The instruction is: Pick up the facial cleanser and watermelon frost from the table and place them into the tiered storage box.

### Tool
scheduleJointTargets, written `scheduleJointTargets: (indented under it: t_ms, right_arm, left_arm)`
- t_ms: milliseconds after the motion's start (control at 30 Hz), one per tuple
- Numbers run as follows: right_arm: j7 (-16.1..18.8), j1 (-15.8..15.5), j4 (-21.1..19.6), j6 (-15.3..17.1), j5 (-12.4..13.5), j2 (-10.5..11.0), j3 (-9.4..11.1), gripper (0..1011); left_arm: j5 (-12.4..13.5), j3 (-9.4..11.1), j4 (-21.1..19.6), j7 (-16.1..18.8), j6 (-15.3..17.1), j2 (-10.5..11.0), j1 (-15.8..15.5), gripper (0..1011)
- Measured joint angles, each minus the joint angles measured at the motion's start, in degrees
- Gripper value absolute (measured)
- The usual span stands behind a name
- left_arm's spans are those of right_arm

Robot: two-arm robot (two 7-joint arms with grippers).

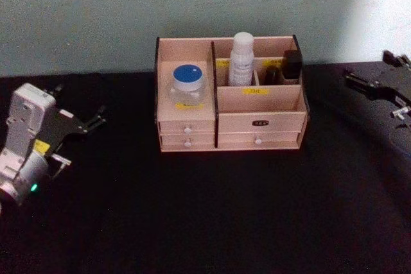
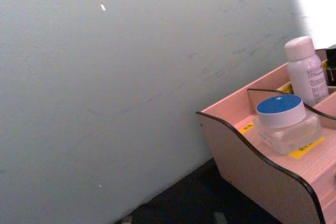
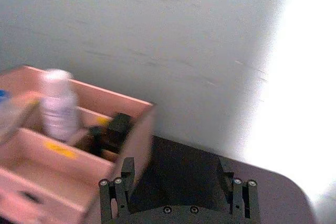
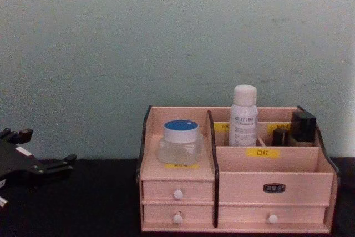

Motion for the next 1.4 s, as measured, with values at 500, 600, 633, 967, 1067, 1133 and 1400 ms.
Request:
scheduleJointTargets:
  t_ms: [500,600,633,967,1067,1133,1400]
  right_arm:
    - [-9.4,0.2,7.4,-0.3,-9.6,-6.4,-2.6,1002]
    - [-10.0,0.6,9.0,-0.5,-11.6,-7.2,-3.6,1002]
    - [-10.1,0.7,9.7,-0.6,-12.2,-7.7,-3.9,1002]
    - [-9.9,0.9,11.5,-1.1,-13.7,-9.0,-4.2,1002]
    - [-9.9,0.9,11.5,-1.1,-13.6,-9.0,-4.2,1003]
    - [-9.9,0.9,11.4,-1.1,-13.6,-8.9,-4.2,1003]
    - [-9.8,0.9,11.3,-1.1,-13.6,-8.8,-4.2,1002]
  left_arm:
    - [0.0,0.0,0.0,0.0,0.0,0.0,0.0,1001]
    - [0.0,0.0,0.0,0.0,0.0,0.0,0.0,1001]
    - [0.0,0.0,0.0,0.0,0.0,0.0,0.0,1001]
    - [0.0,0.0,0.0,0.0,0.0,0.0,0.0,1001]
    - [0.0,0.0,0.0,0.0,0.0,0.0,0.0,1001]
    - [0.0,0.0,0.0,0.0,0.0,0.0,0.0,1001]
    - [0.0,0.0,0.0,0.0,0.0,0.0,0.0,1001]
